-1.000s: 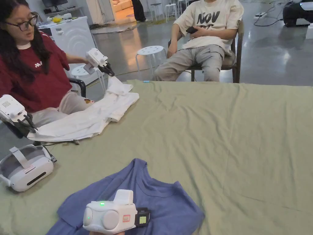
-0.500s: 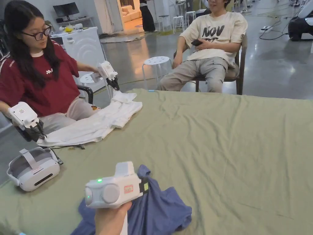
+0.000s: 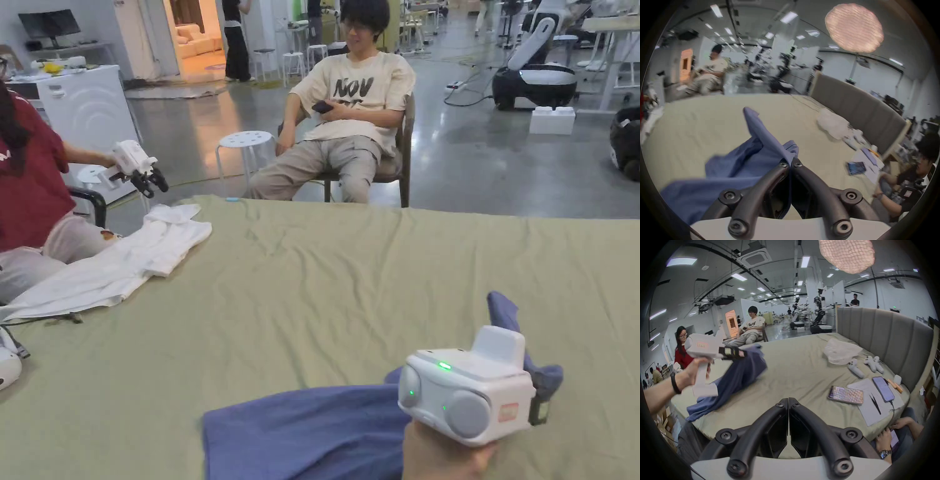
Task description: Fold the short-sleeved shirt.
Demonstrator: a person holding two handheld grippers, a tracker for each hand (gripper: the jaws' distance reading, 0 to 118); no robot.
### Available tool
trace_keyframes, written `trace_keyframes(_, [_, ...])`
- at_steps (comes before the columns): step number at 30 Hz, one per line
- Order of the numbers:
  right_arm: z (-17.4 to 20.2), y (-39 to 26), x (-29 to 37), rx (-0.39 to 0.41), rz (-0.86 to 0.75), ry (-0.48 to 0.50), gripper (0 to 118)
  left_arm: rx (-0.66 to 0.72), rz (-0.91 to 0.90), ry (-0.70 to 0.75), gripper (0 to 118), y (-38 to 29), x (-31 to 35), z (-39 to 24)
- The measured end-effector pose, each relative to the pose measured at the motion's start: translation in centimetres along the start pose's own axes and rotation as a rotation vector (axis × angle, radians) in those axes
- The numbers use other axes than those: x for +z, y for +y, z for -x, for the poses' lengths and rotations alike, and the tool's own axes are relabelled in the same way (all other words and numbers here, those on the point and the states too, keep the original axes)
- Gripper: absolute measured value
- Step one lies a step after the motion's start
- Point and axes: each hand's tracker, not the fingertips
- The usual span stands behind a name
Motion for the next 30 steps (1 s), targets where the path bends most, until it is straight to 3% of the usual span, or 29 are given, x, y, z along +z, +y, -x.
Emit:
trace_keyframes(4, [-1.9, -0.9, 1.1, -0.03, 0.004, -0.047, 0, 0.06, 0.151, -0.182, 0, -7.3, -2.5, -8.4])
trace_keyframes(8, [-2.6, -1.7, 1.8, -0.036, 0.014, -0.065, 0, -0.049, 0.251, -0.28, 0, -14.3, -1.5, -14.6])
trace_keyframes(11, [-2.5, -2.2, 1.7, -0.035, 0.03, -0.068, 0, 0.043, 0.294, -0.327, 0, -17.6, -0.5, -16.1])
trace_keyframes(12, [-2.6, -2.6, 1.5, -0.034, 0.034, -0.064, 0, 0.08, 0.284, -0.325, 6, -18.1, -0.3, -16.1])
trace_keyframes(13, [-2.4, -2.6, 1.3, -0.034, 0.038, -0.06, 0, 0.122, 0.274, -0.31, 20, -18.5, 0.0, -15.6])
trace_keyframes(14, [-2.2, -2.6, 1.2, -0.031, 0.037, -0.053, 0, 0.163, 0.262, -0.327, 44, -18.6, 0.2, -15.0])
trace_keyframes(15, [-1.9, -2.5, 1.2, -0.027, 0.033, -0.047, 0, 0.183, 0.273, -0.333, 81, -18.3, 0.4, -14.3])
trace_keyframes(16, [-1.5, -2.2, 1.1, -0.021, 0.023, -0.037, 0, 0.194, 0.266, -0.339, 94, -17.6, 0.8, -13.4])
trace_keyframes(24, [0.4, 1.1, 0.2, 0.041, -0.095, 0.039, 0, -0.046, -0.075, -0.092, 94, -7.9, 12.1, -4.5])
trace_keyframes(26, [0.9, 2.1, 0.1, 0.059, -0.134, 0.056, 0, -0.139, -0.166, 0.027, 94, -6.3, 16.0, -2.7])
trace_keyframes(30, [2.0, 4.1, 0.3, 0.08, -0.201, 0.075, 0, -0.145, -0.307, 0.258, 94, -5.2, 23.4, -0.8])
